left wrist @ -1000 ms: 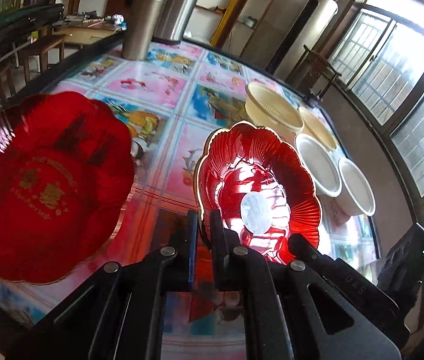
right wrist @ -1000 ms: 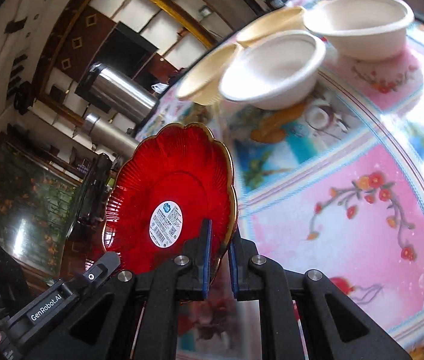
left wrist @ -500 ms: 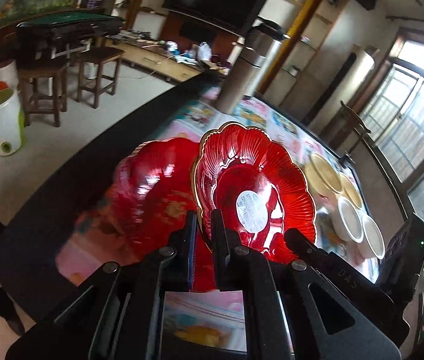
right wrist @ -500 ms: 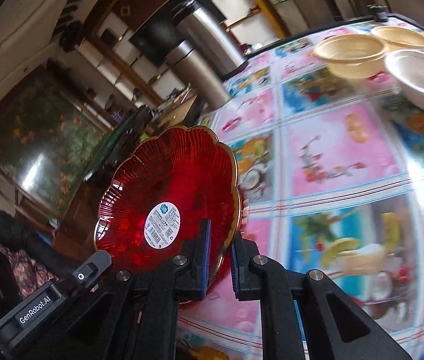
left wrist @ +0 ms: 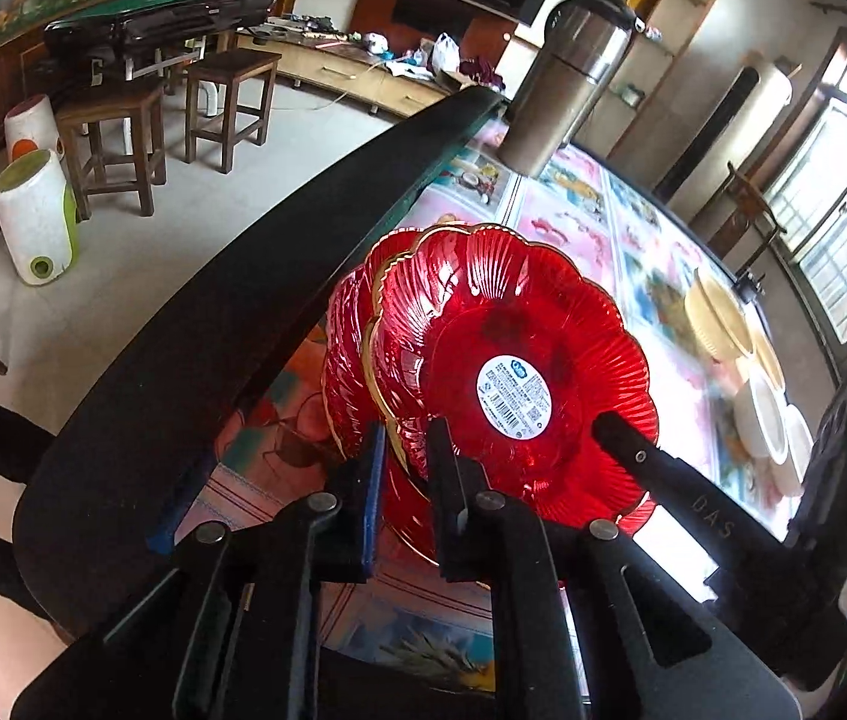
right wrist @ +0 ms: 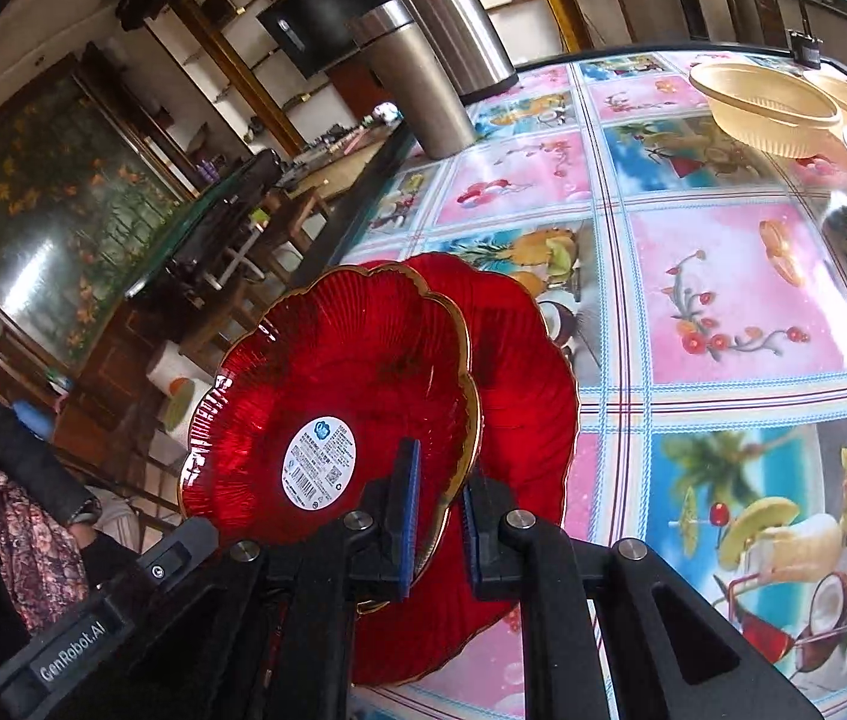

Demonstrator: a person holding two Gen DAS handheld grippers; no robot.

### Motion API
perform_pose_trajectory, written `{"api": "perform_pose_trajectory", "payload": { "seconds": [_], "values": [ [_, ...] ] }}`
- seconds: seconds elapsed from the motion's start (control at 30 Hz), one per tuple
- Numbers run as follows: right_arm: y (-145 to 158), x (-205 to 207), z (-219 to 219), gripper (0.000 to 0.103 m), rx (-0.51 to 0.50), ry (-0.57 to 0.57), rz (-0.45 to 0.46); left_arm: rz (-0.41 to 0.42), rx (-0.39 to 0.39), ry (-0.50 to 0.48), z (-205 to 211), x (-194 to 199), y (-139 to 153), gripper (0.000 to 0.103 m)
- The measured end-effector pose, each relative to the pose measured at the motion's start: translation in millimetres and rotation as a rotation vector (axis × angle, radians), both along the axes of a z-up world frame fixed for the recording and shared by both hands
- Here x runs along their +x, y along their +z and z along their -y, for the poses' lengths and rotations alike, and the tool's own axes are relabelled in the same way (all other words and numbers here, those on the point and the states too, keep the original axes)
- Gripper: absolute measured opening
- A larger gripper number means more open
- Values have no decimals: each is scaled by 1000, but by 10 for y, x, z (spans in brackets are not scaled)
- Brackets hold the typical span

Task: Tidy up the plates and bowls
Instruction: 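Carry the red plate with both grippers onto the large red plate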

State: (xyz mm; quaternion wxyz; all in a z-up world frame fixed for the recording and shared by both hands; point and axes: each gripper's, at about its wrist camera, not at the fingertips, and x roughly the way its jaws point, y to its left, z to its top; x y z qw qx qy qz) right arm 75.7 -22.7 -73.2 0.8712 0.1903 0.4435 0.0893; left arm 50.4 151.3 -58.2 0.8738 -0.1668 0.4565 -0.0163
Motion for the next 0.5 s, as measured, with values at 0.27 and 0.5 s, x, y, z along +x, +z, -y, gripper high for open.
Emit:
{"api": "perform_pose_trajectory", "payload": {
  "seconds": [0.27, 0.5],
  "values": [
    [-8, 129, -49, 12, -51, 35, -67, -33, -4, -11, -67, 43, -26, 11],
    [-10, 238, -125, 17, -122, 74, -141, -81, -49, -18, -158, 88, 15, 14]
  ]
}}
